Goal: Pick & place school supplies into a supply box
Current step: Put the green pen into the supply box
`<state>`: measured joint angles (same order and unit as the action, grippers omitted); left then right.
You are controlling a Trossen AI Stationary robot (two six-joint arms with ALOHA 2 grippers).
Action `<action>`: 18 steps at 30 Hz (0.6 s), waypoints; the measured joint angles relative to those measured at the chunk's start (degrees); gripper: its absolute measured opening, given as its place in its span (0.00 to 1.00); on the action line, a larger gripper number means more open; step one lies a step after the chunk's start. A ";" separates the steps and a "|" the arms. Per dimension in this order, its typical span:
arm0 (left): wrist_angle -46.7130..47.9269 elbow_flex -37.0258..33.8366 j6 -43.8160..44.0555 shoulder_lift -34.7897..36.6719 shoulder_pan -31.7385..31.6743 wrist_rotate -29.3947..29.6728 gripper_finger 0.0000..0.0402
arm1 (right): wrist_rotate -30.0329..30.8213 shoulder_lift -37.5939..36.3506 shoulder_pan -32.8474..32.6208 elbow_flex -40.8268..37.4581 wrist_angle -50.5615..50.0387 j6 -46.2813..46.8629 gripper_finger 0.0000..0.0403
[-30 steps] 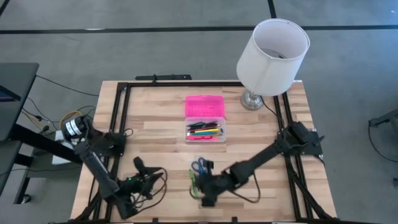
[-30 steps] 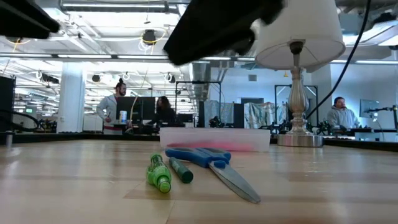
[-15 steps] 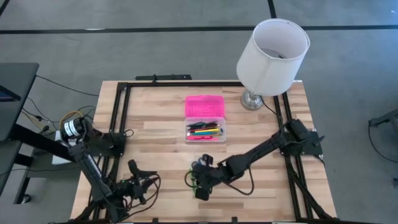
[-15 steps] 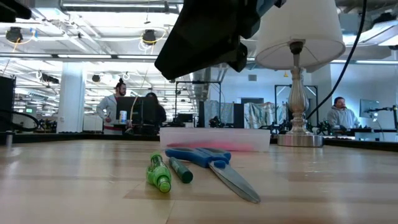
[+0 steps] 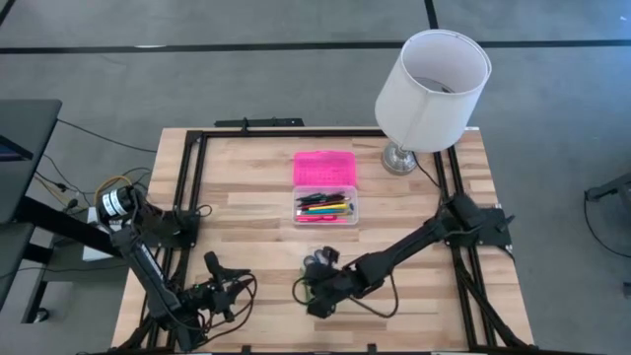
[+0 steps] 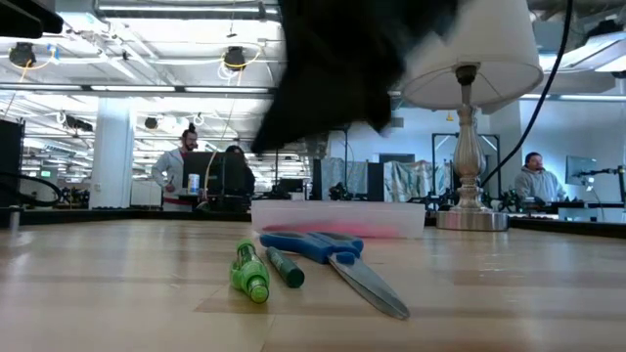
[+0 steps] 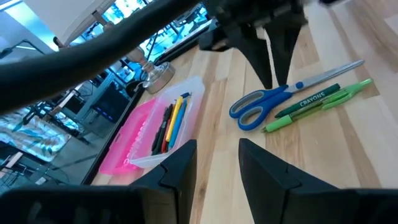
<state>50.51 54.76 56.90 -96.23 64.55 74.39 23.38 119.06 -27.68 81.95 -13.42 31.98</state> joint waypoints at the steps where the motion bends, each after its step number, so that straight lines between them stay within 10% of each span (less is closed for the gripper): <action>1: 0.01 0.00 0.00 0.00 0.00 -0.02 0.28 | -0.28 1.05 -0.02 -0.01 -0.24 -0.01 0.16; 18: -0.05 0.04 -0.04 -0.04 -0.04 0.45 0.28 | -0.77 4.12 1.20 0.23 1.64 5.58 0.16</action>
<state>50.46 54.81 56.87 -96.27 64.51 74.84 22.61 123.17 -26.48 82.17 -11.79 37.56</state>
